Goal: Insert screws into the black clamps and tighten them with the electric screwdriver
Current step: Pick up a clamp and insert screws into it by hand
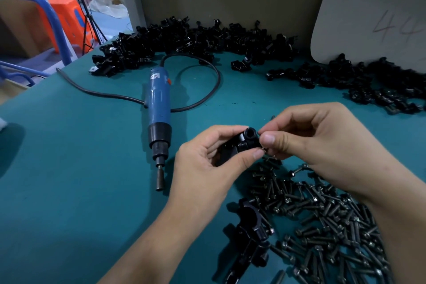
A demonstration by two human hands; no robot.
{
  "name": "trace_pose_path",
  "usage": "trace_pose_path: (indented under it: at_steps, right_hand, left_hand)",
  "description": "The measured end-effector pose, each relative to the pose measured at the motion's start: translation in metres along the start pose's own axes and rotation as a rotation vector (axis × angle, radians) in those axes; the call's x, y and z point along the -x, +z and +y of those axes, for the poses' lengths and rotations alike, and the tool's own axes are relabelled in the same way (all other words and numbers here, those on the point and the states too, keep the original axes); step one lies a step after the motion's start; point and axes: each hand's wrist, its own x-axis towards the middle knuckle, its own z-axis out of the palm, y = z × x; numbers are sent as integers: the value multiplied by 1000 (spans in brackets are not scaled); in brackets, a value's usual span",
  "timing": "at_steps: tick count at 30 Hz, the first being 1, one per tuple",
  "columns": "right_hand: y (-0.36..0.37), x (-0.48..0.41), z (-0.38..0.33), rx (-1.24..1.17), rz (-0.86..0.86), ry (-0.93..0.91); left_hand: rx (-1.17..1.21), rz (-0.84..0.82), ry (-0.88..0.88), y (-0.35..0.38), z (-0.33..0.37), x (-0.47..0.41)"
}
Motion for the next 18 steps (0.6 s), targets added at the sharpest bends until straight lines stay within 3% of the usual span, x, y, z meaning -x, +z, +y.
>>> trace_pose_path:
  at_steps: [18]
  right_hand:
    - [1, 1, 0, 32, -47, 28]
  left_hand:
    - [32, 12, -41, -2, -5, -3]
